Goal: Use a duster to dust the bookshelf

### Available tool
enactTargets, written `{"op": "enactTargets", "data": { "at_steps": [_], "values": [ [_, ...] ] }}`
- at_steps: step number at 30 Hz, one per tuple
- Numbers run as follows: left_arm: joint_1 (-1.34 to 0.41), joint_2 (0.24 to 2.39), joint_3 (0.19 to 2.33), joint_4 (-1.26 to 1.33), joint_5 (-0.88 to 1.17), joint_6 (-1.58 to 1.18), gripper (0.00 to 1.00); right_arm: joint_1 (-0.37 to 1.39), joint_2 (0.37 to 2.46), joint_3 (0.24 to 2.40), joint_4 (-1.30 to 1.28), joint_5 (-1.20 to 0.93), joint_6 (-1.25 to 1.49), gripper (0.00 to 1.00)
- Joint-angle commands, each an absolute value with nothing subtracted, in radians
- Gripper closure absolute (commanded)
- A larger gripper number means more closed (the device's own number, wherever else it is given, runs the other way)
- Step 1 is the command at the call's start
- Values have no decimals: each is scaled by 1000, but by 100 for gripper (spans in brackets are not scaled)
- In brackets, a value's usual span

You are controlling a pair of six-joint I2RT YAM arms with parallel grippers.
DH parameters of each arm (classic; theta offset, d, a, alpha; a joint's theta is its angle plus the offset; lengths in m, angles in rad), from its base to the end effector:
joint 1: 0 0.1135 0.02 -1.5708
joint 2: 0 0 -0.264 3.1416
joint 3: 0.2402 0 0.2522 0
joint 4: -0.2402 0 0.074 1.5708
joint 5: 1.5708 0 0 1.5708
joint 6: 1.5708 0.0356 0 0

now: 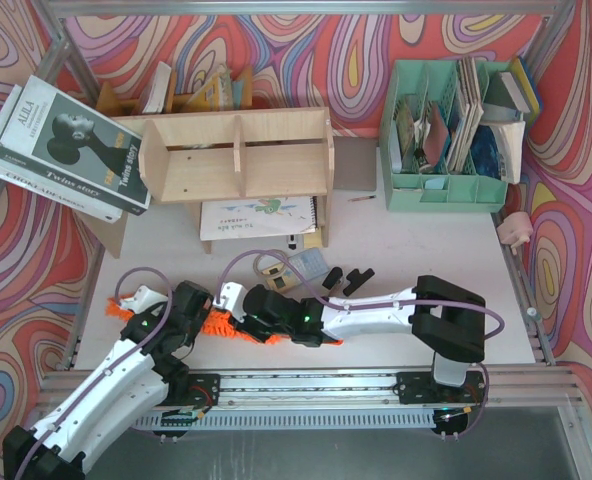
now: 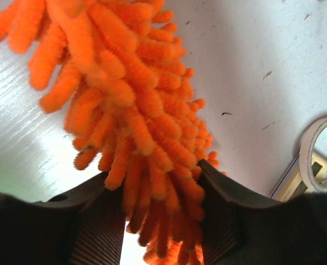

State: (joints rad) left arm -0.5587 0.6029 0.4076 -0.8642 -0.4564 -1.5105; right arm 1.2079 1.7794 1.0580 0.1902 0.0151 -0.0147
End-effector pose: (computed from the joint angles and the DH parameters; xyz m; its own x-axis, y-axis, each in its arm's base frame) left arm 0.0985 -0.0431 0.1821 -0.3370 -0.8460 -0.4131 -0.7205 0.5142 -0.4653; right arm 0.1399 0.3670 0.1995 -0.1661 -0.4789 -0.8620 -0.9327 0.3601 -0.0203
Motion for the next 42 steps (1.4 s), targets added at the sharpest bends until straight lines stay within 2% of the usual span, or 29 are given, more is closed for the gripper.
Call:
{"op": "enactTargets", "data": {
  "at_steps": [1, 9, 13, 19, 22, 26, 31, 42],
  "values": [
    [-552, 603, 399, -907, -480, -1535, 57, 1218, 1741, 1051, 272, 15, 2, 100],
    [-553, 591, 422, -955, -521, -1560, 89, 1229, 1719, 1027, 290, 22, -9, 99],
    [-551, 590, 456, -983, -553, -1557, 100, 1239, 1692, 991, 318, 74, -17, 78],
    [-551, 587, 507, -1057, -622, -1577, 100, 1240, 1651, 965, 317, 97, -27, 59],
    [-551, 575, 525, -1072, -640, -1591, 100, 1242, 1635, 961, 305, 103, -34, 45],
    [-551, 568, 553, -1099, -655, -1603, 100, 1263, 1621, 970, 263, 128, -61, 30],
    [-551, 559, 584, -1153, -680, -1610, 100, 1295, 1583, 949, 215, 141, -60, 24],
    [-551, 487, 638, -1221, -765, -1636, 100, 1318, 1478, 872, 127, 135, 1, 21]
  ]
}}
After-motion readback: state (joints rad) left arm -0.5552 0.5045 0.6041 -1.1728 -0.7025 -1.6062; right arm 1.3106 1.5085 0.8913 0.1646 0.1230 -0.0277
